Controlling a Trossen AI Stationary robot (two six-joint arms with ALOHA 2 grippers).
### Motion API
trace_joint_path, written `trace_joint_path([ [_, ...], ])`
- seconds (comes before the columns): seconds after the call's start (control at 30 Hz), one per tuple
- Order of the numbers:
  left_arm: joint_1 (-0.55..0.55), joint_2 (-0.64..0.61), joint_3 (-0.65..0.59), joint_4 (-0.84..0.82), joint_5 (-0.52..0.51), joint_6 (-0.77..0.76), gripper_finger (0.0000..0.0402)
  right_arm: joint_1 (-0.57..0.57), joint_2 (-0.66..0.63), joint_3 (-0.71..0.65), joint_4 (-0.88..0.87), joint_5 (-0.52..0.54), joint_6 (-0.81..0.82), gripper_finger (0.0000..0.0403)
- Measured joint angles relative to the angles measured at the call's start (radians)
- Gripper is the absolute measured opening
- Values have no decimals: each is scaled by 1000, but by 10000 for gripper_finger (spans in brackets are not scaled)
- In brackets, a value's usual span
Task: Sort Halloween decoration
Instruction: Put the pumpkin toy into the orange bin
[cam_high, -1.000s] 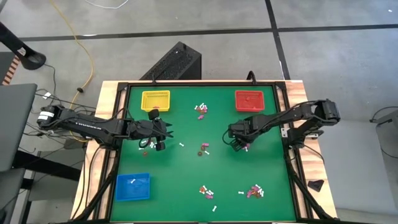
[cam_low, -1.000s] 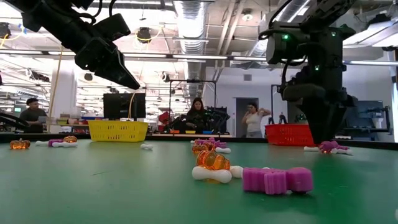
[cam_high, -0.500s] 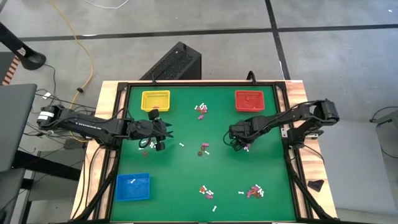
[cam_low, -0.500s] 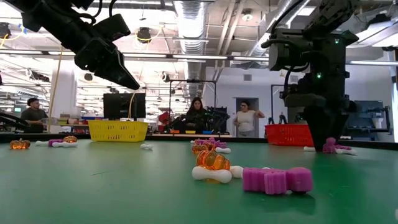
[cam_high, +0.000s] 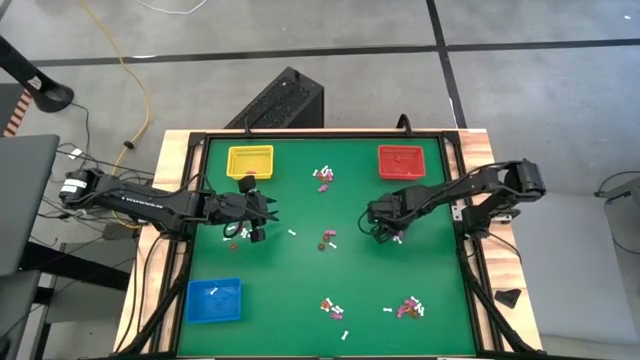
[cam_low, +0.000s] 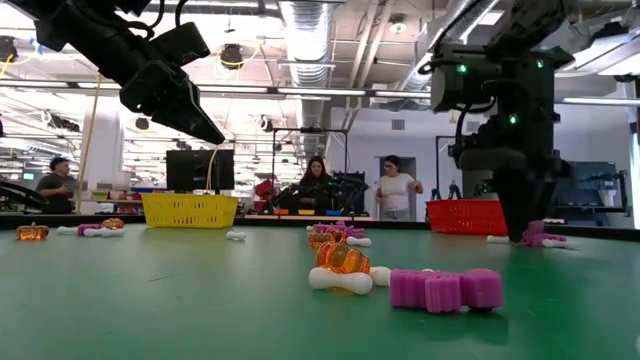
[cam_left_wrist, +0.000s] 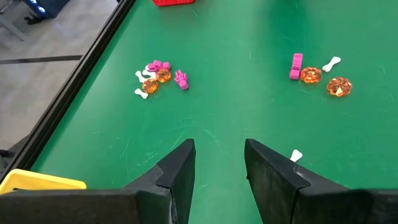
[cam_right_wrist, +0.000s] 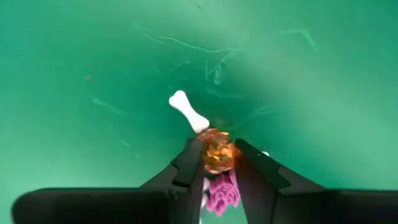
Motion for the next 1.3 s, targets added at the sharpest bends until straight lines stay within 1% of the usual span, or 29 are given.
trace_joint_path([
  [0.1, 0, 0, 0, 0, 0, 0, 130, -2, 5, 23, -25, 10, -22, 99],
  [0.23, 0, 0, 0, -1, 0, 0, 130, -20, 3, 90, -75, 21, -79, 79],
  [0.4, 0, 0, 0, -1, 0, 0, 130, -72, 3, 199, -183, 97, -179, 52],
  [0.5, 0, 0, 0, -1, 0, -7, 130, -115, 3, 259, -225, 117, -250, 43],
  [0.7, 0, 0, 0, -1, 0, -8, 130, -246, 3, 349, -233, 156, -435, 22],
  [0.83, 0, 0, 0, -1, 0, -8, 130, -374, 2, 378, -214, 175, -526, 28],
  [0.97, 0, 0, 0, -3, 0, -8, 130, -484, 2, 379, -194, 173, -592, 33],
  [1.03, 0, 0, 0, -4, 0, -8, 130, -521, 2, 379, -171, 143, -610, 33],
  [1.17, 0, 0, 0, -4, 0, -6, 130, -527, 2, 361, -26, 26, -676, 38],
  [1.3, 0, 0, 0, -4, 0, 2, 130, -491, 13, 341, 105, -3, -708, 55],
])
